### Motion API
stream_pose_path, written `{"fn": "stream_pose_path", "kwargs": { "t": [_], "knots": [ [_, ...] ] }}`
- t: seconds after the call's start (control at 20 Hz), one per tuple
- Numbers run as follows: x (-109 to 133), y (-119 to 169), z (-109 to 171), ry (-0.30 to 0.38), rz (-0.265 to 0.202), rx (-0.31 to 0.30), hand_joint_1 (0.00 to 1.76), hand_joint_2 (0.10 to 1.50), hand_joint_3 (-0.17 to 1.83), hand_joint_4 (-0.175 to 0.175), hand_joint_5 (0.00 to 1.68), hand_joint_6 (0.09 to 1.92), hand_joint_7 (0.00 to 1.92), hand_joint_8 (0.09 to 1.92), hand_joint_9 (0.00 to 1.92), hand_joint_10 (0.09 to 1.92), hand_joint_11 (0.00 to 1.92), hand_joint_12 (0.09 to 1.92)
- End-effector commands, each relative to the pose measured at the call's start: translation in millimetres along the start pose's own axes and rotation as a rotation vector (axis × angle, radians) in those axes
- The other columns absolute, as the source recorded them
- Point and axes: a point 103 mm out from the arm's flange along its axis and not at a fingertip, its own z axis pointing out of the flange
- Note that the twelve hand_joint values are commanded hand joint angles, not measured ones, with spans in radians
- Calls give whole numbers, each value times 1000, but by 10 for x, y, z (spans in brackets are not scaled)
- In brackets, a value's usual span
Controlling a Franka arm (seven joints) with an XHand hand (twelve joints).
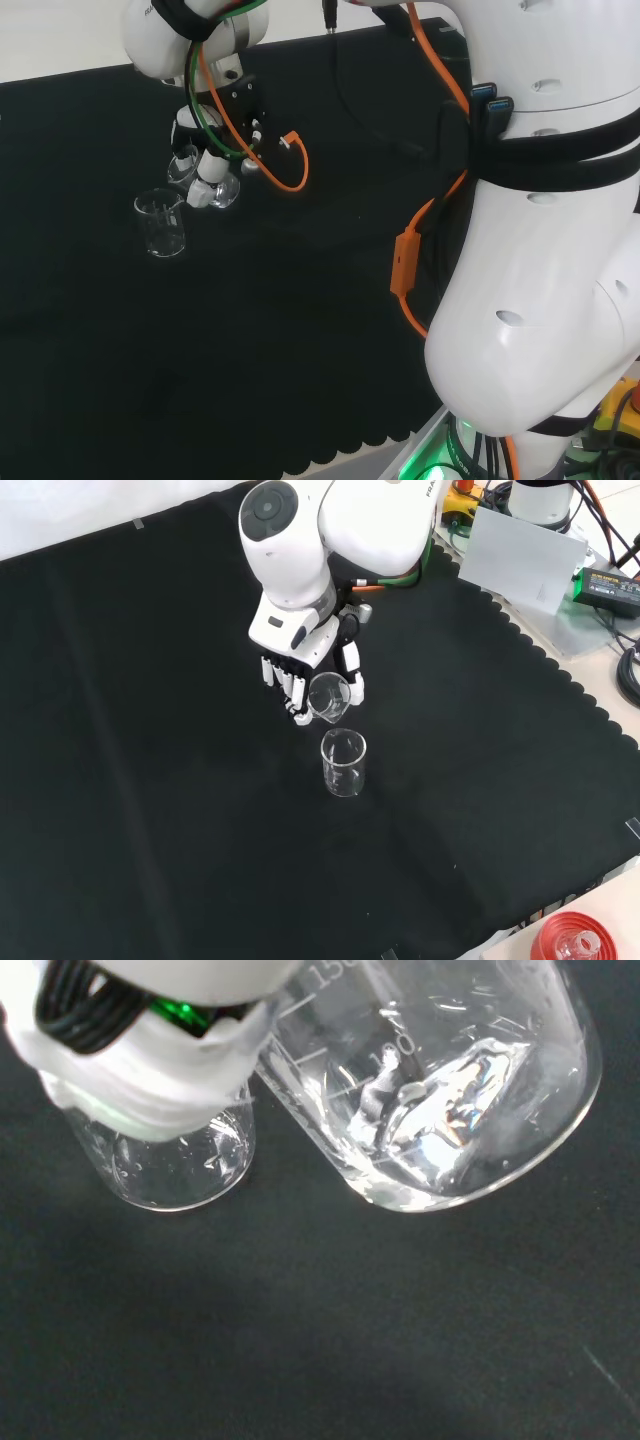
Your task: Pour the water from the handheld beaker into the one on the table.
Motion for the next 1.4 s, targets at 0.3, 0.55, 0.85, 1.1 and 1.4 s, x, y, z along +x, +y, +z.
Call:
{"fn": "stream_pose_path", "kwargs": {
  "t": [0.3,0.55,0.85,1.1,1.4],
  "knots": [
    [50,-10,-51,-70,1,30,1120,720,549,175,1266,643,1815,87,1654,87,1103,944],
    [94,9,-63,-114,4,50,1120,716,556,175,1266,647,1816,87,1655,87,1110,944],
    [172,37,-75,-181,14,68,1121,711,565,175,1266,650,1818,87,1656,87,1116,942],
    [208,60,-99,-223,28,84,1121,707,573,175,1266,652,1819,87,1657,87,1117,940],
    [177,64,-152,-253,48,93,1122,702,581,175,1267,654,1819,87,1657,87,1119,937]
  ]
}}
